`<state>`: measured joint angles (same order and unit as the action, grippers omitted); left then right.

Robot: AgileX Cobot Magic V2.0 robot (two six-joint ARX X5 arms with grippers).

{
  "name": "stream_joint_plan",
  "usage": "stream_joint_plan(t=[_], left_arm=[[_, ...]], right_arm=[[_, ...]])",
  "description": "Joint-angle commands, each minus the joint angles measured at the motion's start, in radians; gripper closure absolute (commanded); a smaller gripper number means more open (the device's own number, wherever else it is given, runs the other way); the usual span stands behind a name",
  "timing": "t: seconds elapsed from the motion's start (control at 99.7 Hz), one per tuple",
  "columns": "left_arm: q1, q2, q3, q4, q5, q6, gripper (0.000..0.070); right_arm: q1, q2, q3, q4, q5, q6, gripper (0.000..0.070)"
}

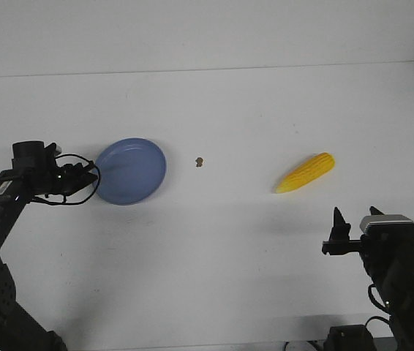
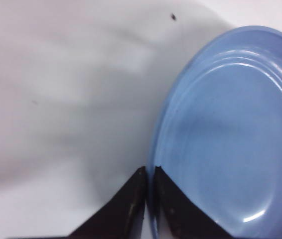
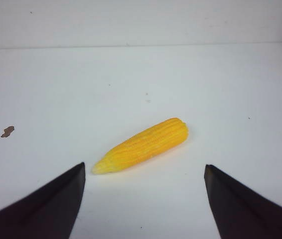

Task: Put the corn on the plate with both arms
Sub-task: 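Drag the blue plate with the left gripper toward the table center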

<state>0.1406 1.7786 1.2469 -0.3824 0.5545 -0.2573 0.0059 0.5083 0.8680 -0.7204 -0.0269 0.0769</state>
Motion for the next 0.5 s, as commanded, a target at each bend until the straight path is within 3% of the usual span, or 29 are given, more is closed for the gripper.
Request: stream_joint_plan(t=[0.0, 0.221, 0.381, 0.491], left_arm=[[-0.007, -0.023, 0.016, -0.009, 0.030, -0.008, 0.0695], [-0.106, -0.099, 0.016, -0.077, -0.003, 0.019, 0.0695], [-0.240, -0.104, 0.014, -0.150, -0.087, 0.070, 0.0695], [-0.335, -0.104, 0.014, -0.150, -0.094, 0.081, 0.0695]], right_arm=[[0.001, 0.001, 0.019, 0.011, -0.003, 0.009, 0.0198], [0.001, 0.002, 0.019, 0.026, -0.003, 0.009, 0.0198], [0.001, 0.002, 0.019, 0.036, -0.001, 0.009, 0.0198], [0.001, 0.002, 0.019, 0.036, 0.000, 0.009, 0.0198]])
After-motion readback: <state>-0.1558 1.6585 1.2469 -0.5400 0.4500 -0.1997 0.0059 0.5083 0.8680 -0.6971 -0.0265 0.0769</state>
